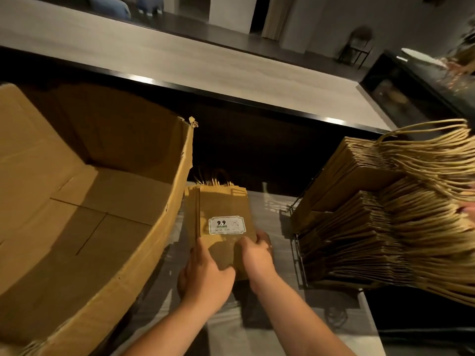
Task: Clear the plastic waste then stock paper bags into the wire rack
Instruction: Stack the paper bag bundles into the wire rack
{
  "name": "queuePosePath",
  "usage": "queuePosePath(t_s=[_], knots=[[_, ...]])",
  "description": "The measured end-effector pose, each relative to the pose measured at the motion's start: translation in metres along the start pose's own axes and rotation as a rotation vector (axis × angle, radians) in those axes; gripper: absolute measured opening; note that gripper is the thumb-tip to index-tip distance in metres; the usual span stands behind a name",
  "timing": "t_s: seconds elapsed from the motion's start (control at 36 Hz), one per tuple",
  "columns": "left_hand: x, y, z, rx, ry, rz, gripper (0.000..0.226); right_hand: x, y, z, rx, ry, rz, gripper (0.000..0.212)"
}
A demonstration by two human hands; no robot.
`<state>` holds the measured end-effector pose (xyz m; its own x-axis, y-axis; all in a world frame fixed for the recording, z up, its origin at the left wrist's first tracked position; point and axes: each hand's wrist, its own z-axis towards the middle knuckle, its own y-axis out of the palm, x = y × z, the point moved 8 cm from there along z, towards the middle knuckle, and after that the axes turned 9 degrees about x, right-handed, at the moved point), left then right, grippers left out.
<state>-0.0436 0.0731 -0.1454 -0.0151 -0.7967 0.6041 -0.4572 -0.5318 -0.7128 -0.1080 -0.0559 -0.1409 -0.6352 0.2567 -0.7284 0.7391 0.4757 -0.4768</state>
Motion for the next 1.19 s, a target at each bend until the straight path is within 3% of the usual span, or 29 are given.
queuePosePath(t_s=[0.28, 0.42, 0.5, 0.58, 0.67, 0.72, 0.78, 0.86, 0.97, 1.11, 1.19], knots=[[-0.002, -0.002, -0.007, -0.013, -0.071, -0.114, 0.102, -0.009, -0.002, -0.014, 0.008, -0.084, -0.002, 0.074], [0.001, -0.015, -0.014, 0.016, -0.063, -0.215, 0.093, -0.004, -0.010, -0.008, -0.019, 0.054, 0.132, 0.072], [0.000, -0.021, -0.014, 0.068, -0.078, -0.311, 0.089, 0.003, -0.010, 0.000, -0.118, 0.213, 0.248, 0.054], [-0.002, -0.028, -0.011, 0.121, -0.143, -0.423, 0.086, 0.002, -0.012, -0.001, -0.215, 0.226, 0.300, 0.028], [-0.007, -0.028, -0.009, 0.082, -0.260, -0.580, 0.079, -0.002, -0.019, -0.005, -0.299, 0.163, 0.346, 0.029], [-0.006, -0.028, -0.011, 0.017, -0.289, -0.668, 0.062, -0.006, -0.024, -0.011, -0.382, 0.098, 0.384, 0.028], [0.000, -0.028, -0.015, -0.051, -0.271, -0.701, 0.045, -0.009, -0.032, -0.019, -0.444, 0.021, 0.391, 0.032], [0.010, -0.029, -0.019, -0.090, -0.211, -0.727, 0.042, -0.015, -0.048, -0.029, -0.480, -0.148, 0.396, 0.041], [0.032, -0.031, -0.023, -0.145, -0.102, -0.844, 0.041, -0.029, -0.069, -0.043, -0.426, -0.405, 0.376, 0.041], [0.049, -0.041, -0.016, -0.068, 0.061, -0.864, 0.032, -0.034, -0.086, -0.045, -0.307, -0.545, 0.390, 0.033], [0.040, -0.019, -0.011, -0.187, 0.056, -0.775, 0.015, -0.028, -0.086, -0.036, -0.231, -0.568, 0.331, 0.066]])
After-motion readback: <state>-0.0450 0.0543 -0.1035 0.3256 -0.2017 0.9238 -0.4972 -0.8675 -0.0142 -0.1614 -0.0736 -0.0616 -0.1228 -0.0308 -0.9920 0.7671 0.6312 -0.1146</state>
